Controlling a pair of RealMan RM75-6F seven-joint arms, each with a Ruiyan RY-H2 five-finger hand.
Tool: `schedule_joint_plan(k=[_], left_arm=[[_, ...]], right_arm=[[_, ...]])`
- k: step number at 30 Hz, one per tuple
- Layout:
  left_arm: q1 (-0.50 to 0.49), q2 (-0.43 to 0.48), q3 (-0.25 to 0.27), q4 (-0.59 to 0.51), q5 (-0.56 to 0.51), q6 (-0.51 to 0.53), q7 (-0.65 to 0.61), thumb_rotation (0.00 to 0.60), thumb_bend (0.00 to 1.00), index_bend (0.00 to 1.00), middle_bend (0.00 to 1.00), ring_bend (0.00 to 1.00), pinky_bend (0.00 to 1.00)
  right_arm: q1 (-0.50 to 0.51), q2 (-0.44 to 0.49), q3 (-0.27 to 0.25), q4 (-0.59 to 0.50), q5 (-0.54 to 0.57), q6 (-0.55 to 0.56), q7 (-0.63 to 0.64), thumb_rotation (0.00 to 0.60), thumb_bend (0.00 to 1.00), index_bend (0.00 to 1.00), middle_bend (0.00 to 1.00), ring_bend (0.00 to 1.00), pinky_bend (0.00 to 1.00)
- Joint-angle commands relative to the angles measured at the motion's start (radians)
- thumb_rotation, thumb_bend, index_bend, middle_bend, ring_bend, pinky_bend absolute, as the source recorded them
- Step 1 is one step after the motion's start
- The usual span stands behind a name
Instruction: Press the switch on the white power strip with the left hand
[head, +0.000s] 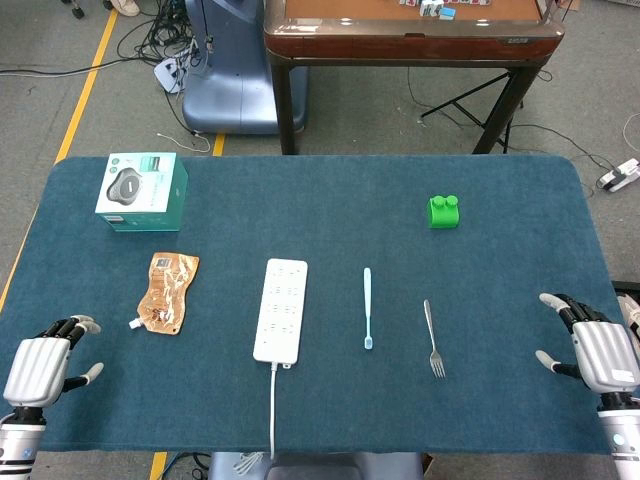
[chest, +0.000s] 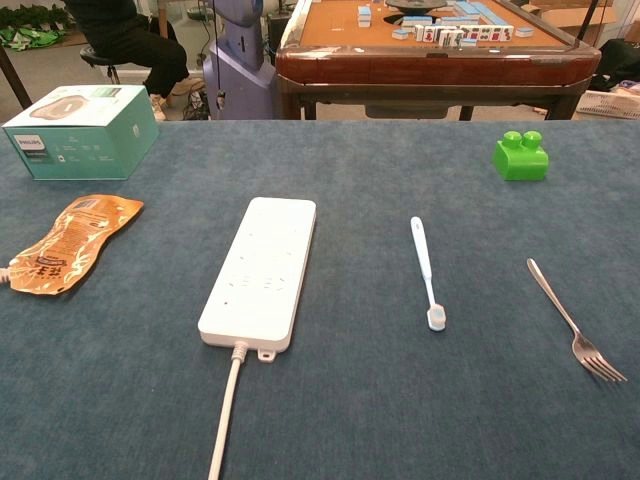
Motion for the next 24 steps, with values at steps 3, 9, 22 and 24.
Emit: schedule_joint_plan(k=[3, 9, 22, 24], left_arm=[[-0.004, 0.003, -0.004, -0.006, 0.002, 0.000, 0.000, 0.600, 0.13, 0.50, 0.32, 0.32, 0.55], [-0.017, 0.004, -0.007, -0.018, 0.027, 0.002, -0.029, 0.600, 0.13, 0.49, 0.32, 0.34, 0.62], [-0.169, -0.024, -0.013, -0.043, 0.237, -0.061, -0.102, 0.600, 0.29, 0.43, 1.00, 0.94, 1.00], [-0.204, -0.025, -0.011, -0.058, 0.256, -0.099, -0.114, 0.600, 0.35, 0.43, 1.00, 0.96, 1.00]], right_arm=[[-0.005, 0.000, 0.002, -0.003, -0.006, 0.013, 0.001, 0.600, 0.07, 0.22, 0.24, 0.26, 0.38], [0.001, 0.003, 0.004, -0.007, -0.006, 0.001, -0.001, 0.600, 0.08, 0.22, 0.24, 0.26, 0.38], [0.033, 0.015, 0.036, -0.038, 0.027, -0.029, -0.030, 0.600, 0.10, 0.23, 0.24, 0.26, 0.38], [0.034, 0.015, 0.038, -0.041, 0.035, -0.031, -0.038, 0.600, 0.10, 0.23, 0.24, 0.26, 0.38]])
